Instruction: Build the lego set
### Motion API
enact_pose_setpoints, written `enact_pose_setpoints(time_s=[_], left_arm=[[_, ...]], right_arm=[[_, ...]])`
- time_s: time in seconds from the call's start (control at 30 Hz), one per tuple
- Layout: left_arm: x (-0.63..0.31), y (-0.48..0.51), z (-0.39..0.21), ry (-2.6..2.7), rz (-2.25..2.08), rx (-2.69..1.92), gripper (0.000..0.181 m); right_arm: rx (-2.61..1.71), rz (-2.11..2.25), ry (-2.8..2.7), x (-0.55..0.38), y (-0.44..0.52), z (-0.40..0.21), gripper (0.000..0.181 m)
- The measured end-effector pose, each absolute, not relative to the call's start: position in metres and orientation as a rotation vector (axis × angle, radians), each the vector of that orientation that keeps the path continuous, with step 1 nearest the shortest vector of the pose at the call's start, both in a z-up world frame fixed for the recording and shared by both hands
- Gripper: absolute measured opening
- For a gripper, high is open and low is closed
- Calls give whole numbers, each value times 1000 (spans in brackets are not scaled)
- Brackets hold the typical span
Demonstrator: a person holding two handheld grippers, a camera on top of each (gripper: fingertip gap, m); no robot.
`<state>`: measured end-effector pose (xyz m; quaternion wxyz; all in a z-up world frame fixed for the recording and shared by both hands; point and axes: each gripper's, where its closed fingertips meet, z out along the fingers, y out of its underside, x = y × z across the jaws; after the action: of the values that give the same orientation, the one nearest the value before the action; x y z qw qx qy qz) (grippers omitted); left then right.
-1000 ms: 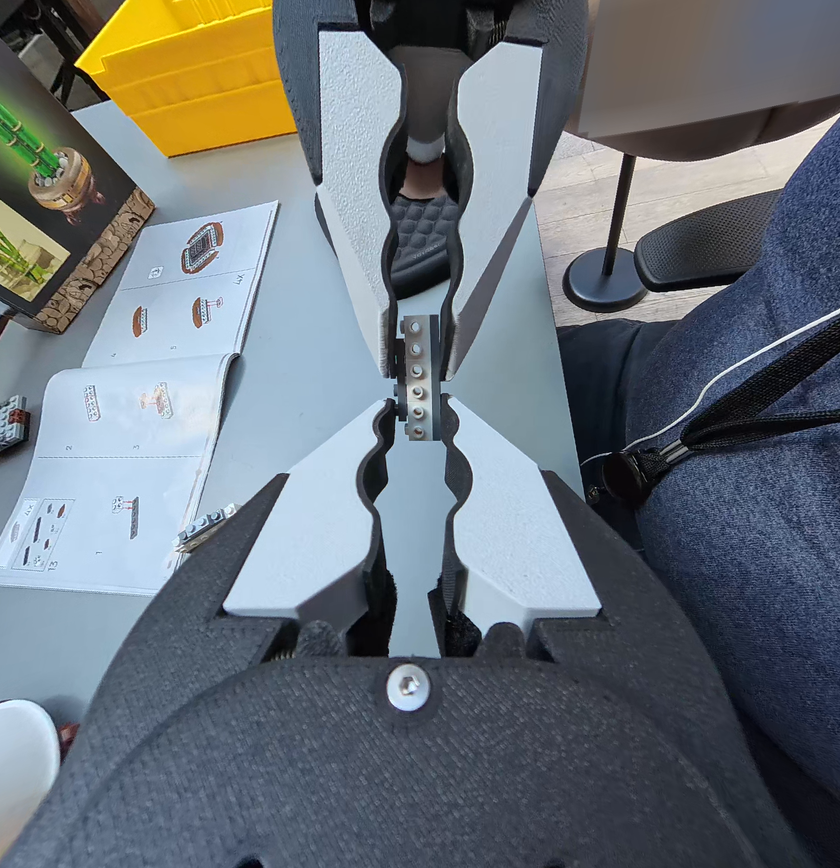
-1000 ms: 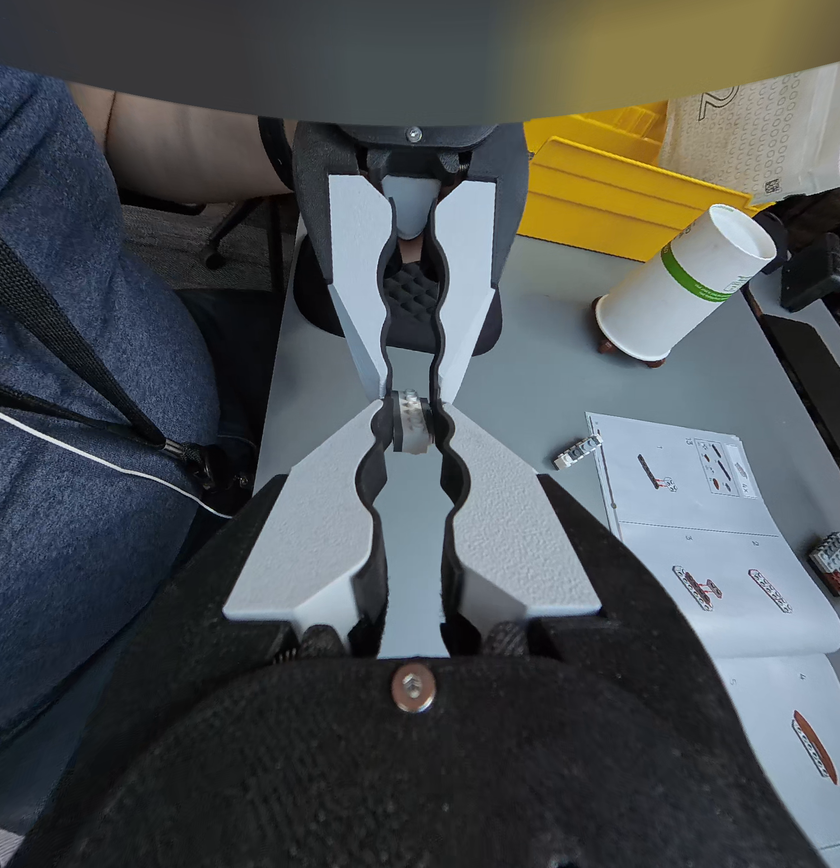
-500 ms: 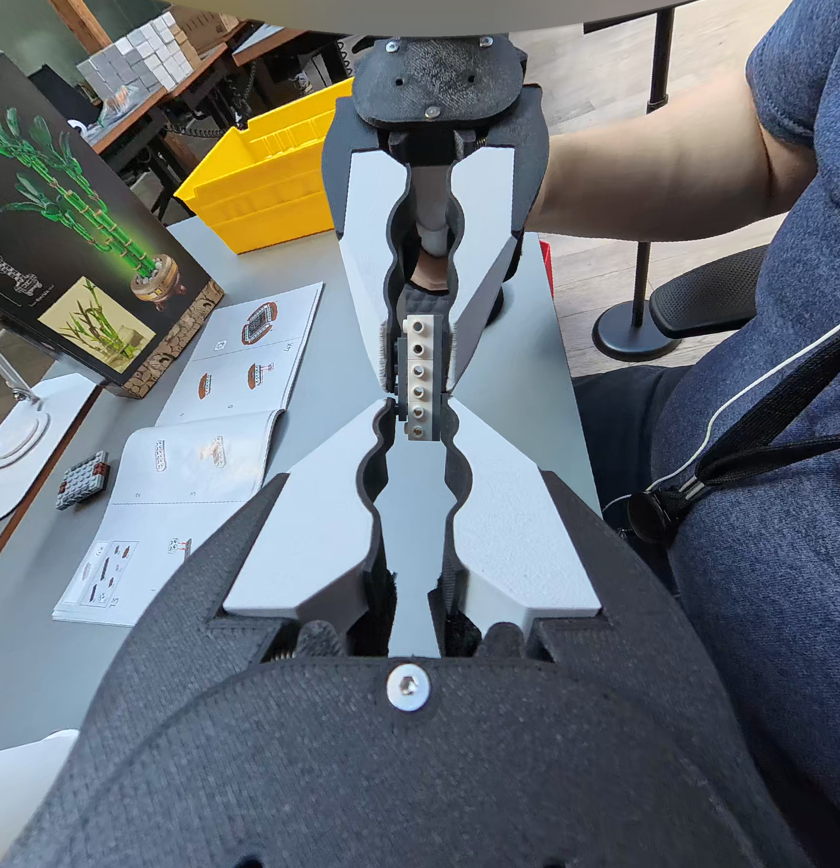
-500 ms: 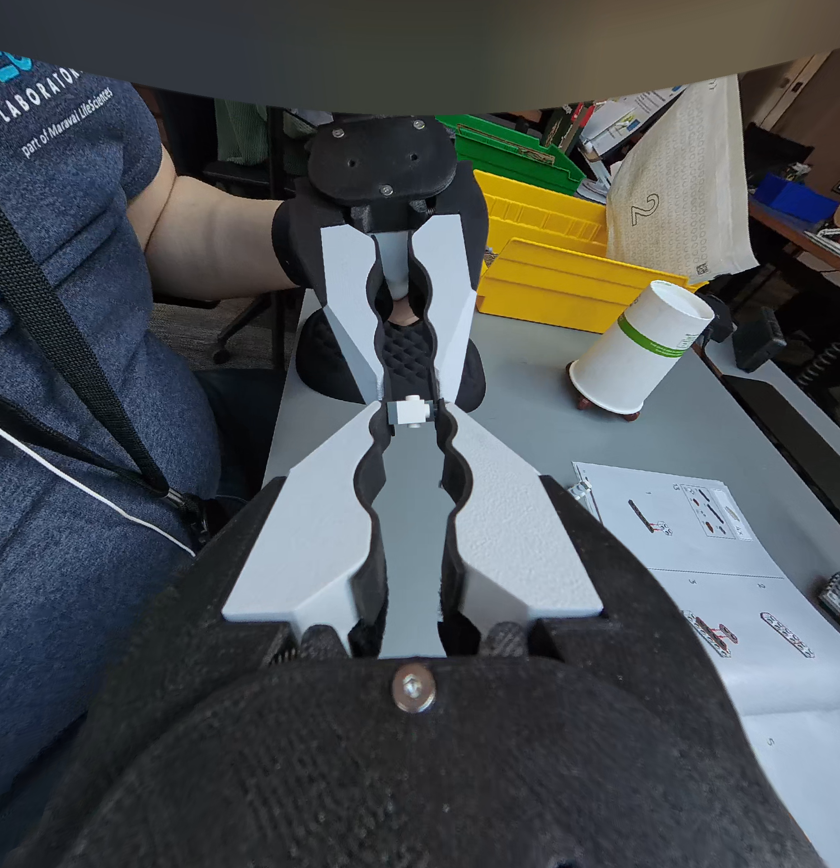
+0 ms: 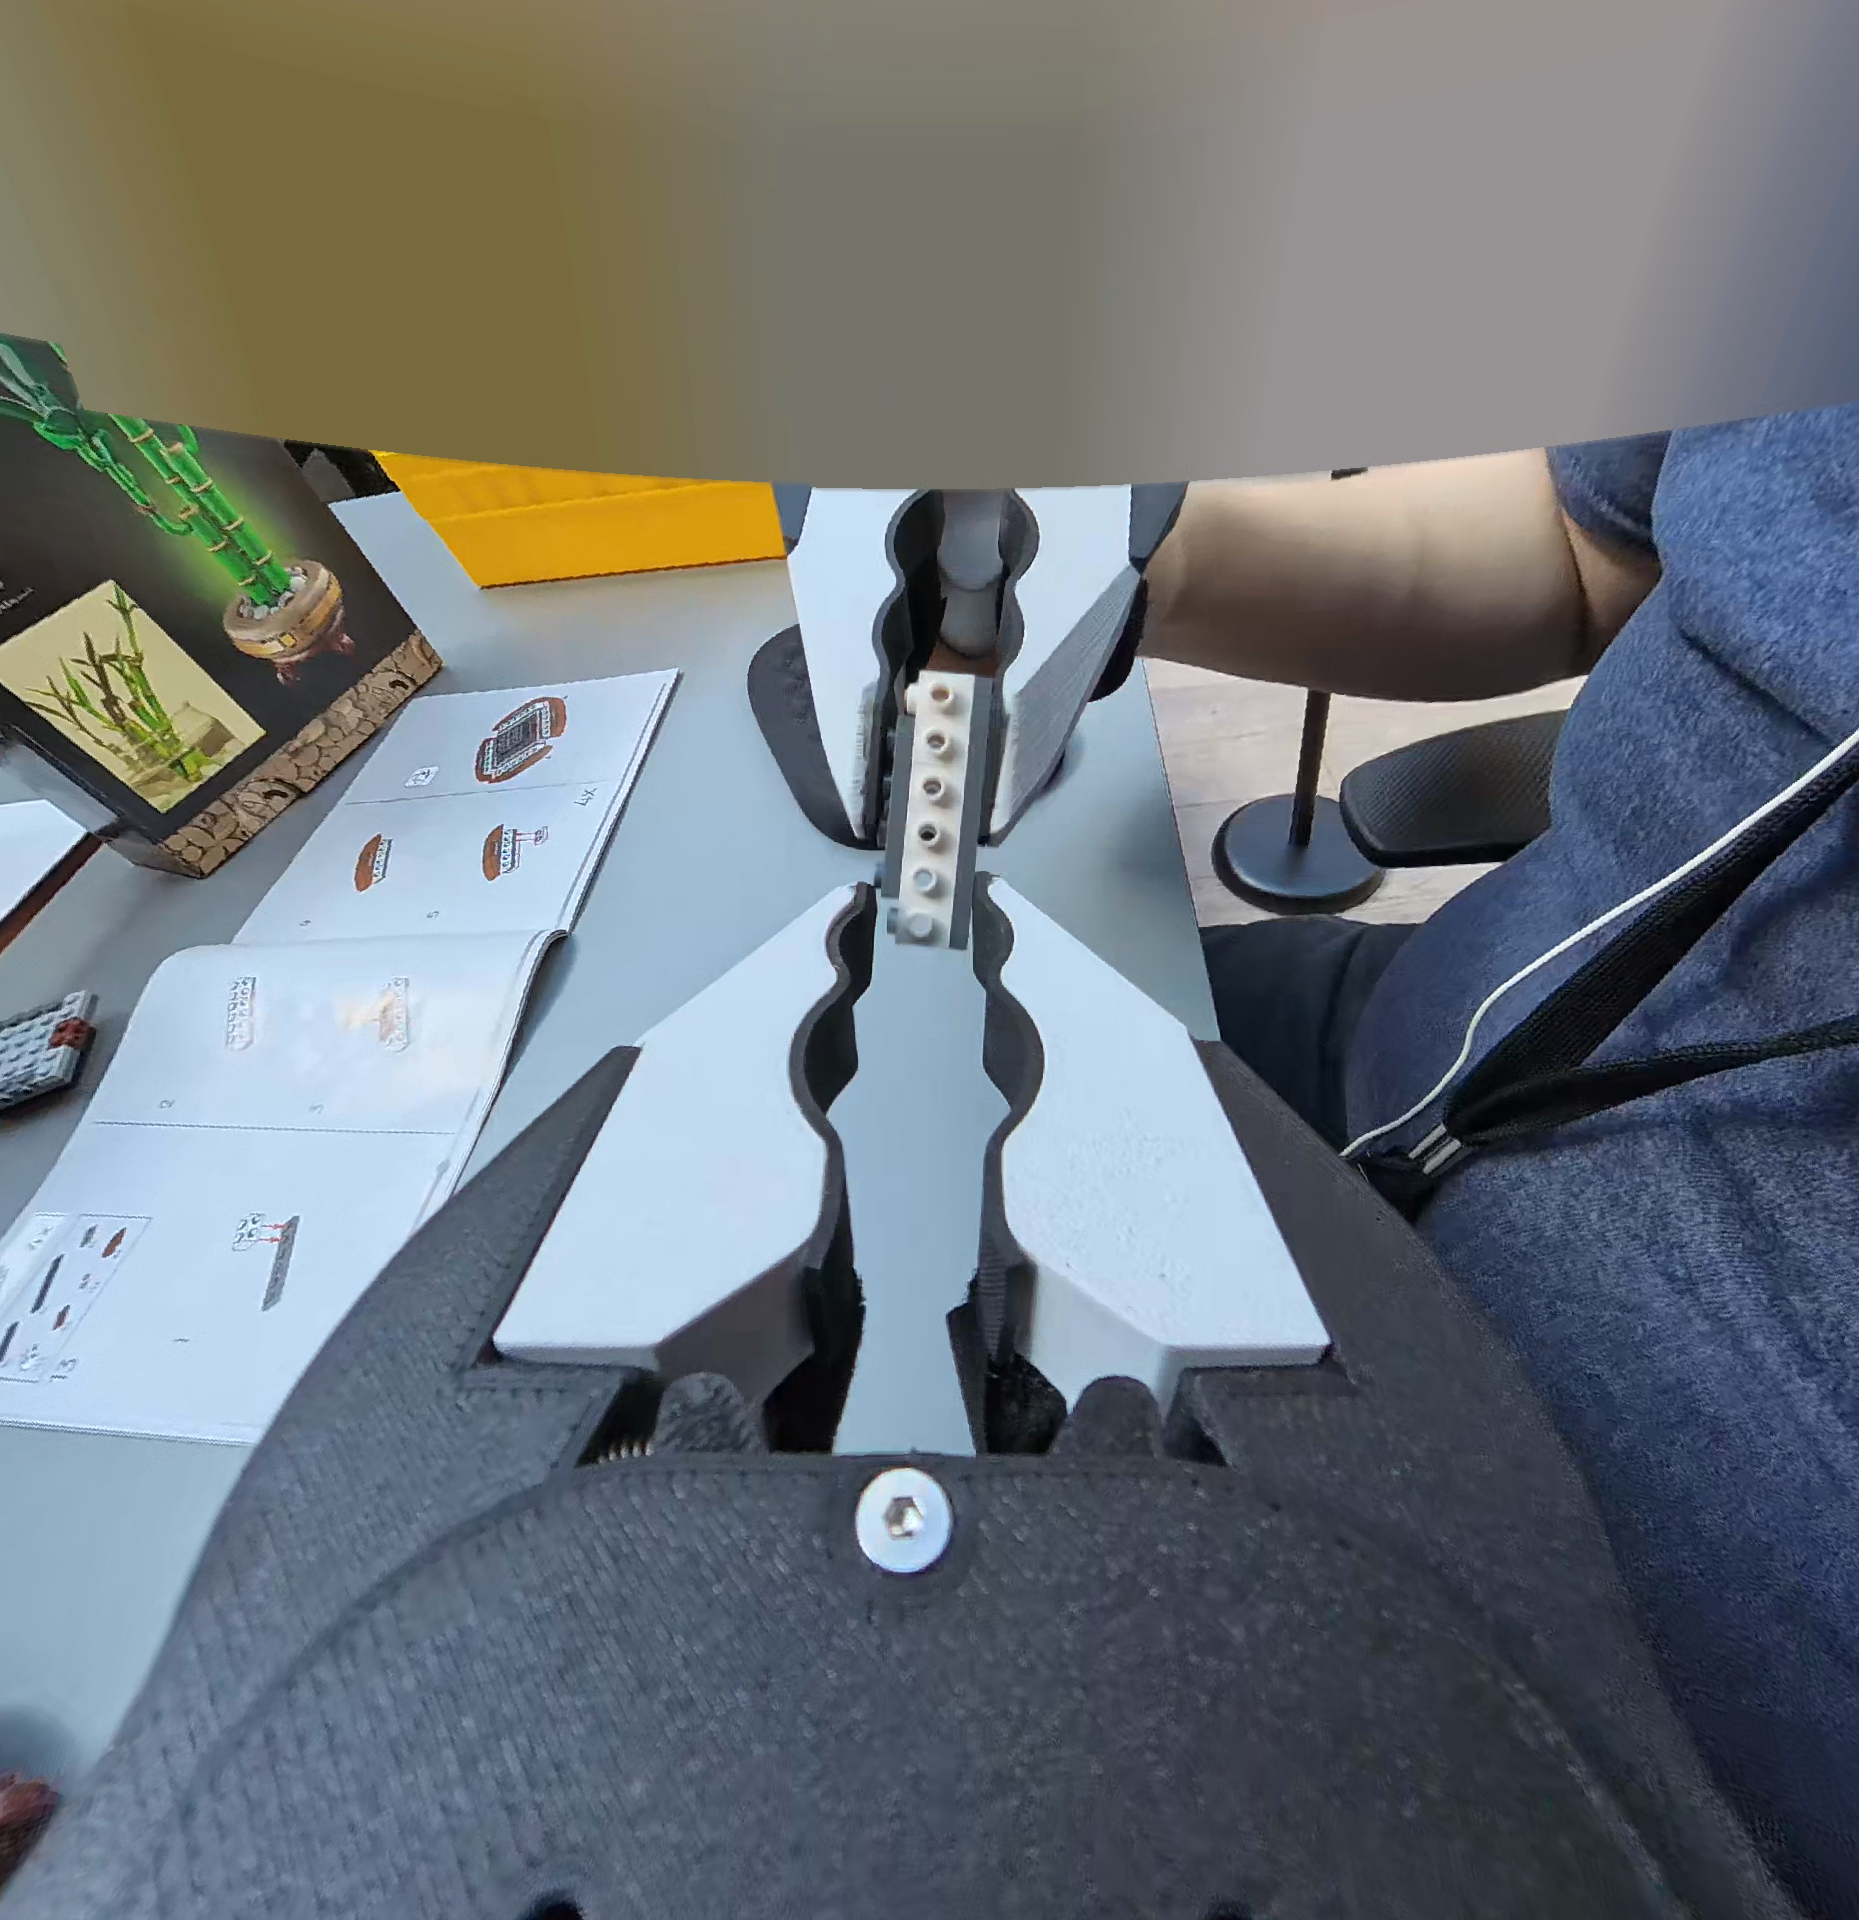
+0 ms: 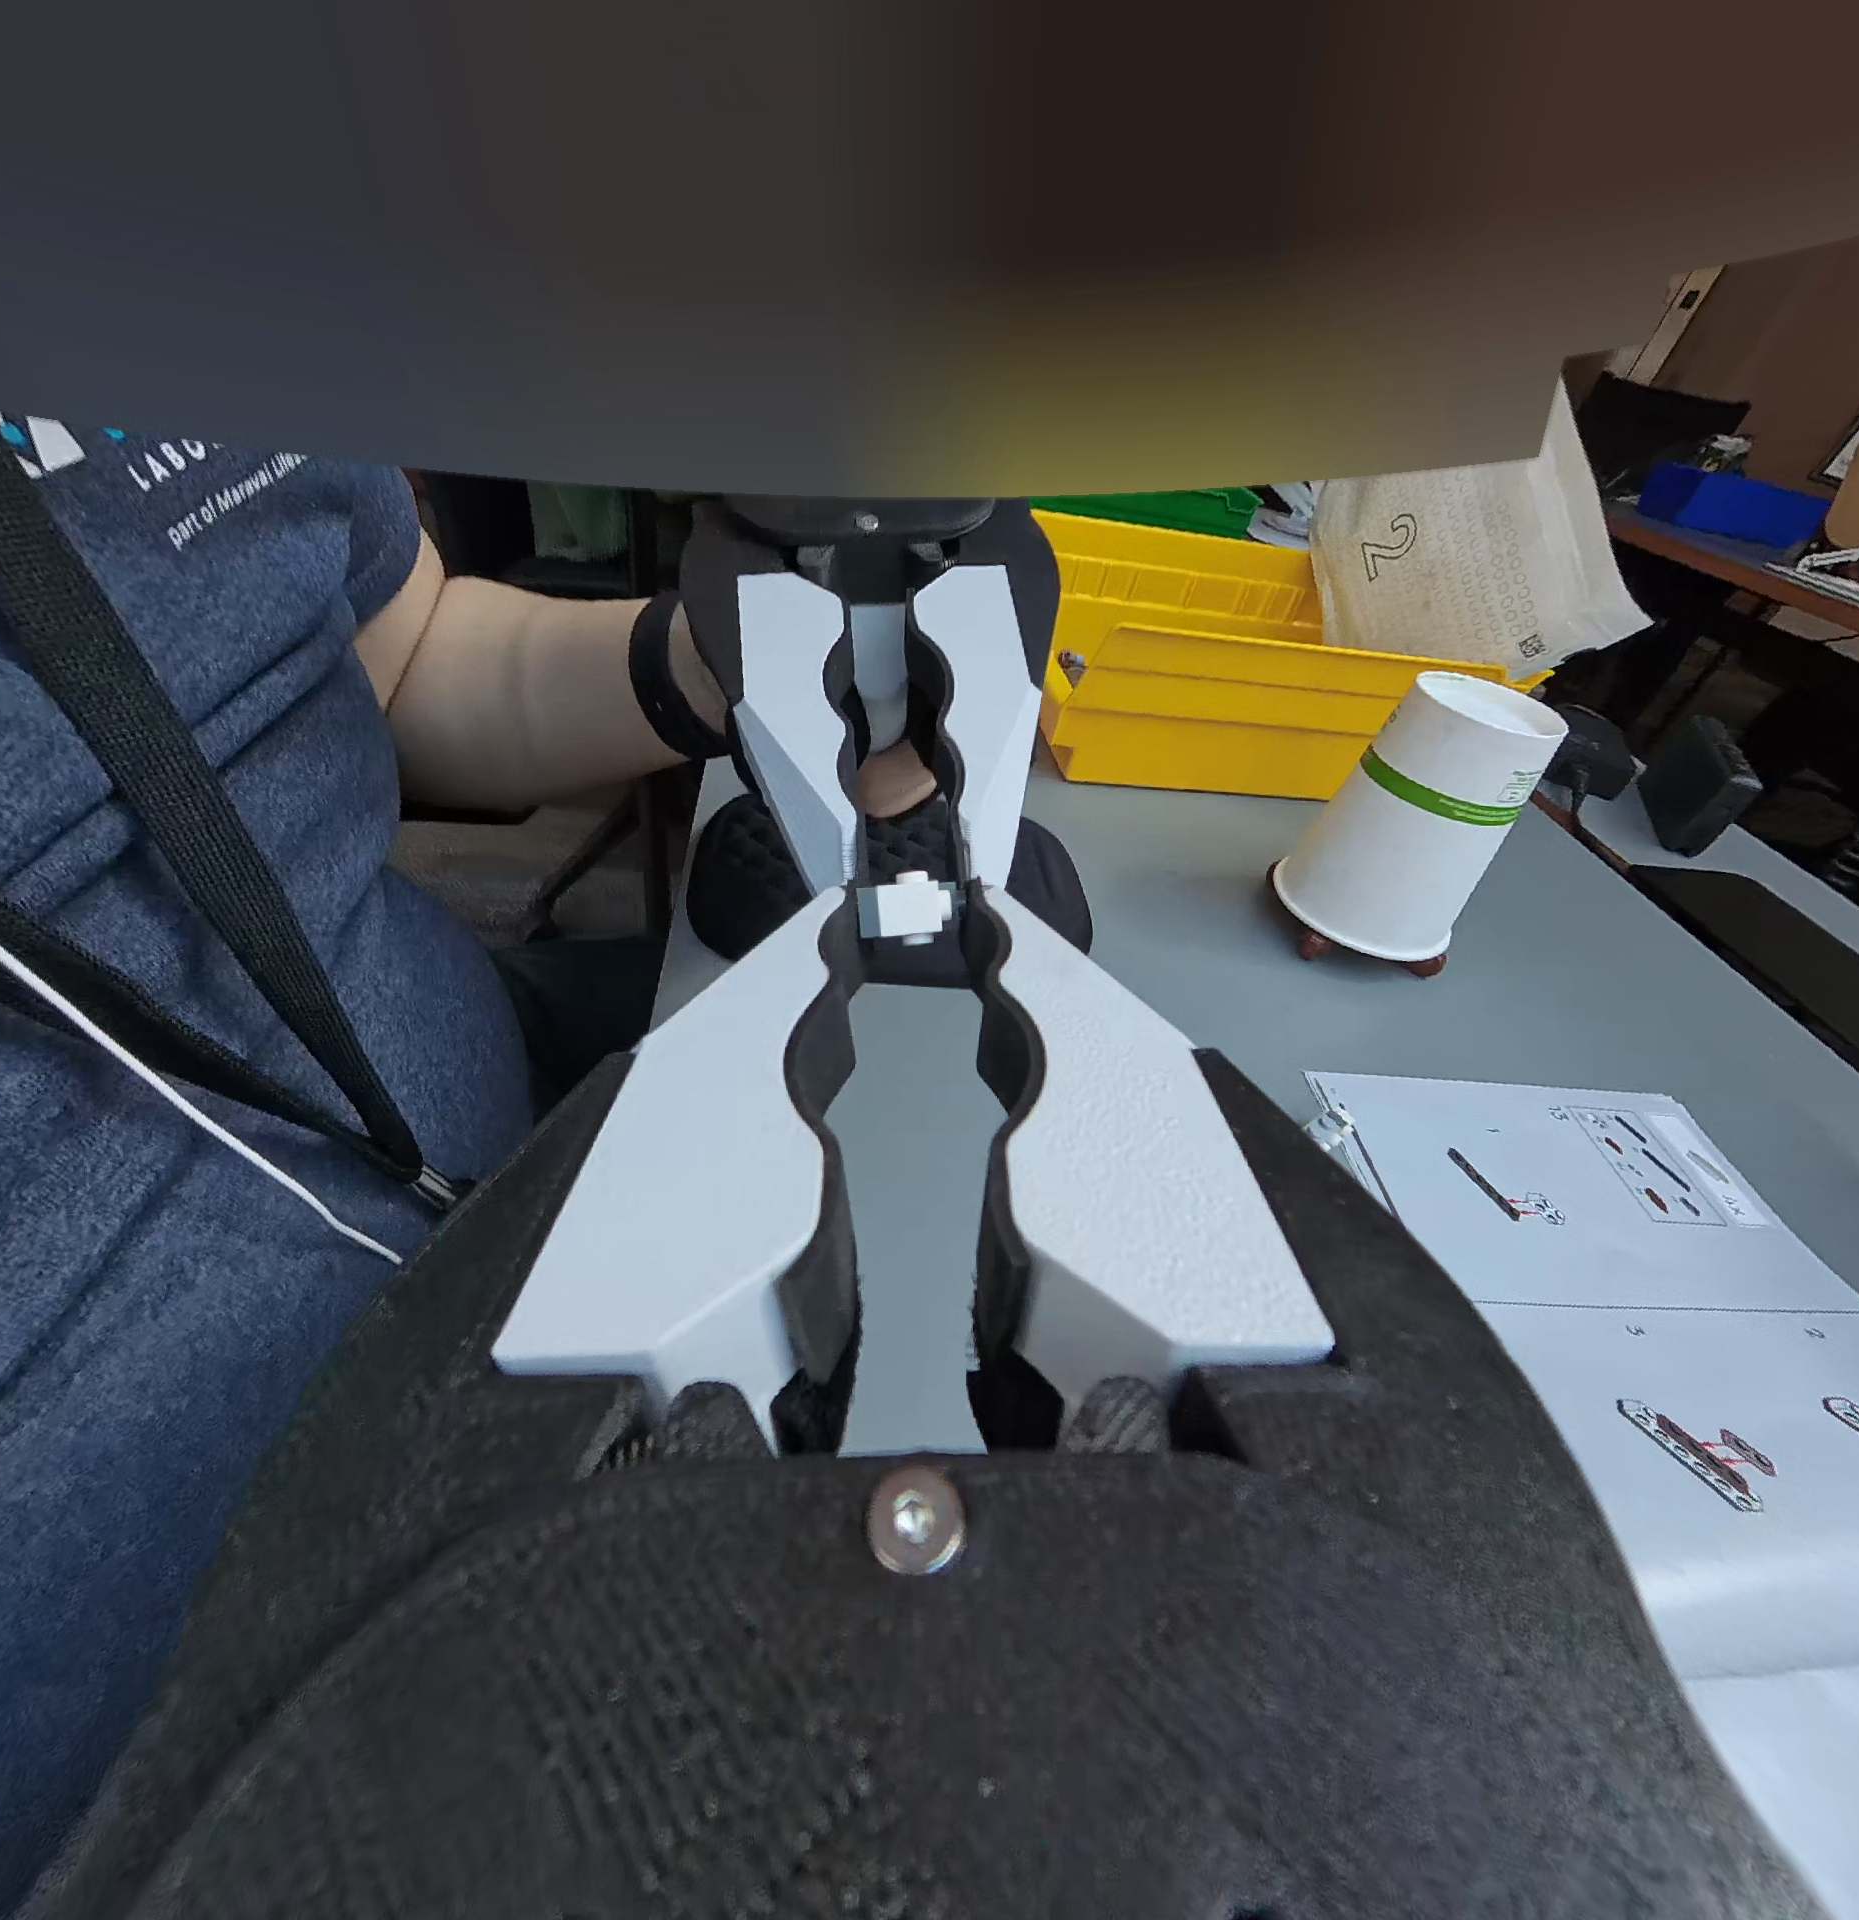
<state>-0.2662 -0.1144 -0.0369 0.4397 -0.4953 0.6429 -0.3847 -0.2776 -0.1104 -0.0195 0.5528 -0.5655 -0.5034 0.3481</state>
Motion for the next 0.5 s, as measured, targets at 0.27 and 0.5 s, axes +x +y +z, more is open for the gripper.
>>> enact_pose_setpoints(time_s=[0.27, 0.5], left_arm=[[-262, -116, -18, 1459, -1049, -1169, 35], [-261, -111, -26, 1510, -920, -1133, 16]], right_arm=[[-1222, 1061, -1039, -268, -116, 2, 17], [-1264, 1080, -1035, -273, -109, -11, 19]])
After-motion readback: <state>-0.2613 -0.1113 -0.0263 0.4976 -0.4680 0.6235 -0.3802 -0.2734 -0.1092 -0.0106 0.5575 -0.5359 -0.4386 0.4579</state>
